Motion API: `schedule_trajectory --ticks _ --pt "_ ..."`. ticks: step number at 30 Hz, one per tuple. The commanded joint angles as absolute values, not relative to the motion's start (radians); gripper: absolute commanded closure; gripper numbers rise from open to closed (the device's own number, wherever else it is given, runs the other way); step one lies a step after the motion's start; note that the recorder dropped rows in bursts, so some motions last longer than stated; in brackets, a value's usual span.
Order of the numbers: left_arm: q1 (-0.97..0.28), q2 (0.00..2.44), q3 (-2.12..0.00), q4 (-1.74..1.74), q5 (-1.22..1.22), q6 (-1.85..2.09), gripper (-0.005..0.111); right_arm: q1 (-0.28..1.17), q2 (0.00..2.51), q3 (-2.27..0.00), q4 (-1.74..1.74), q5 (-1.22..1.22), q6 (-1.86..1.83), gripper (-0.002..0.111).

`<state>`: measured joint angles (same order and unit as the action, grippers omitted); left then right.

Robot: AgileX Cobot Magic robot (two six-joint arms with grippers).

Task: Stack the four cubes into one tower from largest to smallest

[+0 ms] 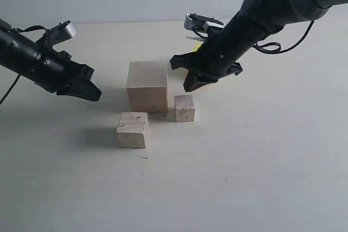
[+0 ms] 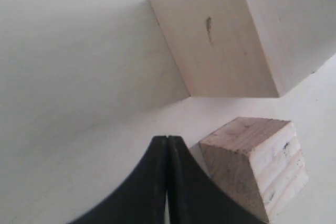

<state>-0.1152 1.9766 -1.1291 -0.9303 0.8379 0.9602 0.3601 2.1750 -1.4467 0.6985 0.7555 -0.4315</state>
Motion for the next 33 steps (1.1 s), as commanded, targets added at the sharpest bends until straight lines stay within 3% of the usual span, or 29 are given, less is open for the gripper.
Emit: schedule_trajectory --ticks 1,20,33 --pt "-0.114 1.966 -1.119 -0.954 0.825 0.969 0.107 0.361 2.187 -1.453 0.704 0.815 -0.449 0.108" --pt "-0.114 1.966 -1.114 -1.04 0.838 1.042 0.107 0.361 2.183 -1.447 0.66 1.128 -0.445 0.108" --pt "-0.114 1.958 -1.092 -1.073 0.83 1.069 0.107 0.361 2.013 -1.265 0.658 1.047 -0.45 0.108"
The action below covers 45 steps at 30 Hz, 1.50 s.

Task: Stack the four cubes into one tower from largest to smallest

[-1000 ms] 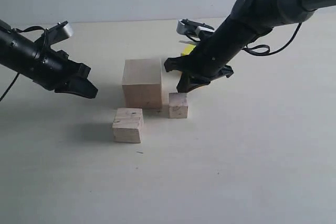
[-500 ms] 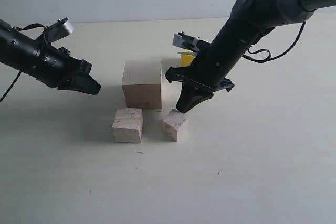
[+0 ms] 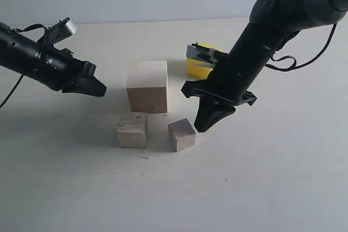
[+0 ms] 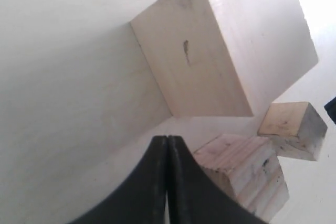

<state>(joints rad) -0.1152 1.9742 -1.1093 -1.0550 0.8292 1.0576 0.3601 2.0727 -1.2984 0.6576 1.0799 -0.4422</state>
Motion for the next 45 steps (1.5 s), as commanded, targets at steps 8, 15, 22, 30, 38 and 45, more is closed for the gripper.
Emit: schedule_trajectory --ticks 8,15,22,30,38,45 --pt "-0.114 1.931 -1.008 -1.185 0.808 1.14 0.107 0.397 1.915 -1.26 0.756 1.012 -0.472 0.108" --pt "-0.114 1.93 -0.966 -1.22 0.809 1.174 0.107 0.55 1.928 -1.26 0.736 0.817 -0.374 0.108" --pt "-0.121 1.93 -0.952 -1.23 0.813 1.174 0.107 0.605 1.972 -1.263 0.611 0.745 -0.21 0.108" --pt "-0.121 1.93 -0.952 -1.219 0.809 1.171 0.107 0.605 2.011 -1.263 0.613 0.7 -0.181 0.108" --pt "-0.121 1.93 -0.952 -1.218 0.805 1.171 0.107 0.605 2.04 -1.263 0.642 0.677 -0.183 0.108" --pt "-0.121 1.93 -0.952 -1.218 0.793 1.171 0.107 0.625 2.05 -1.263 0.657 0.655 -0.198 0.108"
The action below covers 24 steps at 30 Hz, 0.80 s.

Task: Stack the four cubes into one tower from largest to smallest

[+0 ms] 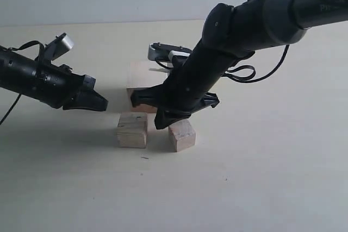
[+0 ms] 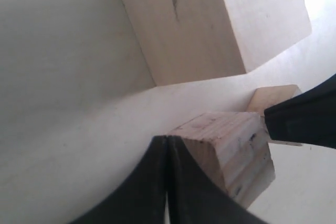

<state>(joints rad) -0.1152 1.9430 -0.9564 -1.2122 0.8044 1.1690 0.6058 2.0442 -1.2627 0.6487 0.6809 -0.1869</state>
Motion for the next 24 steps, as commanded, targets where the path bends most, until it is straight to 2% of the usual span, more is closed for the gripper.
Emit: schedule_trajectory --ticks 1,14,24 --pt "-0.121 1.93 -0.952 -1.218 0.792 1.171 0.107 0.635 2.05 -1.263 0.657 0.643 -0.198 0.108" --pt "-0.121 1.876 -0.952 -1.156 0.745 1.127 0.107 0.745 2.097 -1.356 0.681 0.602 -0.217 0.108" --pt "-0.121 1.849 -0.952 -1.139 0.735 1.113 0.107 0.745 2.109 -1.425 0.727 0.661 -0.239 0.108"
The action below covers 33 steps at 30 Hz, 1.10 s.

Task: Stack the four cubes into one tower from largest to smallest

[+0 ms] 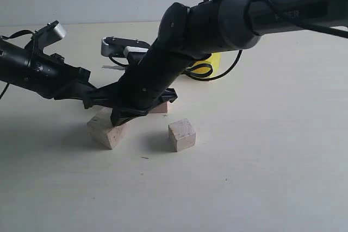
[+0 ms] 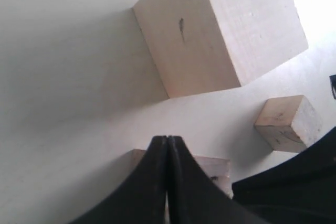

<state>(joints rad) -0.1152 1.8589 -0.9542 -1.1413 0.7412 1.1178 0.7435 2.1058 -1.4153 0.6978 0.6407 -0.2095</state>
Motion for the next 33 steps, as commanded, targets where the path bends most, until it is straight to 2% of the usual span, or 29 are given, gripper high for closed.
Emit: schedule_trajectory --ticks 1,6,9,13,19,33 --pt "-0.121 1.849 -0.952 -1.139 0.735 1.113 0.107 0.745 2.109 -1.425 0.725 0.669 -0.239 0.108" --pt "-0.121 1.849 -0.952 -1.139 0.754 1.124 0.107 0.745 2.083 -1.425 0.666 0.708 -0.235 0.108" --pt "-0.121 1.849 -0.952 -1.139 0.758 1.126 0.107 0.743 2.063 -1.423 0.433 0.717 -0.074 0.108" --pt "-0.132 1.851 -0.952 -1.191 0.803 1.185 0.107 0.743 2.063 -1.421 0.301 0.738 0.0 0.108" --pt "-0.22 1.851 -0.952 -1.126 0.747 1.188 0.107 0.743 2.096 -1.409 0.268 0.783 0.01 0.108" --pt "-0.222 1.89 -0.952 -1.119 0.756 1.173 0.107 0.743 2.096 -1.403 0.224 0.794 0.05 0.108"
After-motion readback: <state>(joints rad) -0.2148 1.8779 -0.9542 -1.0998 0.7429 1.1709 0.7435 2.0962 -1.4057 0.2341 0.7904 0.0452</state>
